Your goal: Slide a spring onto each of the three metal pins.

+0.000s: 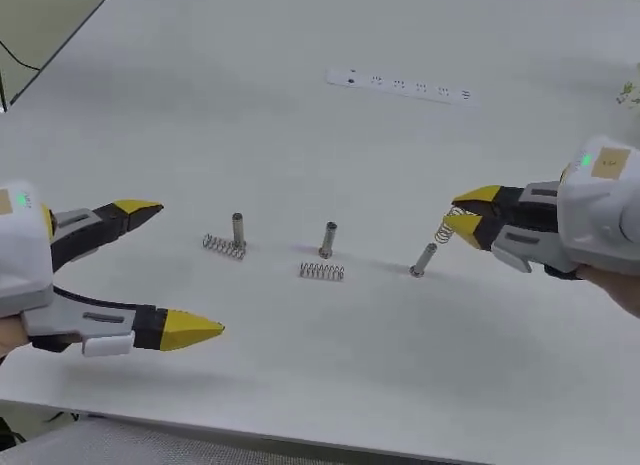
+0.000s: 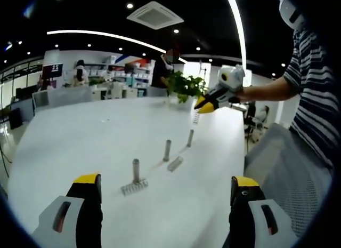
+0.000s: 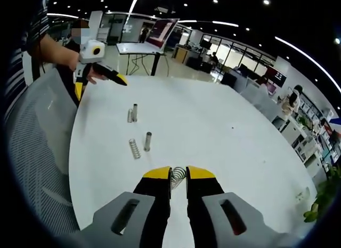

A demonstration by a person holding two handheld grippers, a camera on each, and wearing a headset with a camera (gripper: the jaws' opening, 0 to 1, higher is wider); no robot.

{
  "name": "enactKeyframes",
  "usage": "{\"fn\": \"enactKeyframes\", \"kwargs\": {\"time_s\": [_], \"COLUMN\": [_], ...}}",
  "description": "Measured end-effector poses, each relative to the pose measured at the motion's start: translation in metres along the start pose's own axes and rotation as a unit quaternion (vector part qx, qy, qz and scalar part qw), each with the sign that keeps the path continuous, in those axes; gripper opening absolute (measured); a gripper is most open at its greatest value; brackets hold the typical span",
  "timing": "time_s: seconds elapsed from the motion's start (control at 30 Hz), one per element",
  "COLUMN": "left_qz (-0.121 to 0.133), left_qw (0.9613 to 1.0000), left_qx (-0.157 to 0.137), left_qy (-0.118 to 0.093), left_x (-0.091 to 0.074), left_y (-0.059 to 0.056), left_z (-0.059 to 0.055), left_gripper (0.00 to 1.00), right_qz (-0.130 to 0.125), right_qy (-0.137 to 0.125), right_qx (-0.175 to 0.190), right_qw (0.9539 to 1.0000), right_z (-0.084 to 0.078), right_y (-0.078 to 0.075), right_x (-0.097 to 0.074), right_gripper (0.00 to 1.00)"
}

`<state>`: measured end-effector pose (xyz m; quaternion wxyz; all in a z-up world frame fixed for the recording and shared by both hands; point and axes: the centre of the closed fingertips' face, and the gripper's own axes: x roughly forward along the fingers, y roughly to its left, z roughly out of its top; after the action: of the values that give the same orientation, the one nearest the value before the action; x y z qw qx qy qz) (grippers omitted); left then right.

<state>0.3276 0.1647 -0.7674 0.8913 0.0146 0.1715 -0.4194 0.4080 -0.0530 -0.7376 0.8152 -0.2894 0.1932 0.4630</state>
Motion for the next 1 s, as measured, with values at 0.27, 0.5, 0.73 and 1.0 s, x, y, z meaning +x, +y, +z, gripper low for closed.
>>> {"fn": "enactKeyframes", "kwargs": {"time_s": [0.27, 0.5, 0.73, 1.0], "left_qz": [0.006, 0.006, 0.005, 0.005], "left_qw": [1.0000, 1.0000, 1.0000, 1.0000], "left_qx": [-0.002, 0.000, 0.000, -0.001], "left_qy": [-0.006, -0.002, 0.002, 0.004], "left_x": [-0.003, -0.004, -0.004, -0.004], "left_y": [0.002, 0.004, 0.003, 0.002], "left_z": [0.003, 0.001, 0.001, 0.001], "left_gripper": [0.98, 0.98, 0.97, 0.97], "right_qz": [-0.001, -0.004, -0.002, 0.005], "right_qy": [0.008, 0.011, 0.010, 0.017], "right_qx": [0.003, 0.010, 0.015, 0.013], "right_qw": [1.0000, 0.9999, 0.9998, 0.9998], "right_z": [-0.007, -0.013, -0.011, -0.015], "right_y": [0.000, -0.003, -0.002, 0.003], "right_x": [0.004, 0.009, 0.011, 0.014], "right_gripper": [0.07, 0.07, 0.07, 0.08]}}
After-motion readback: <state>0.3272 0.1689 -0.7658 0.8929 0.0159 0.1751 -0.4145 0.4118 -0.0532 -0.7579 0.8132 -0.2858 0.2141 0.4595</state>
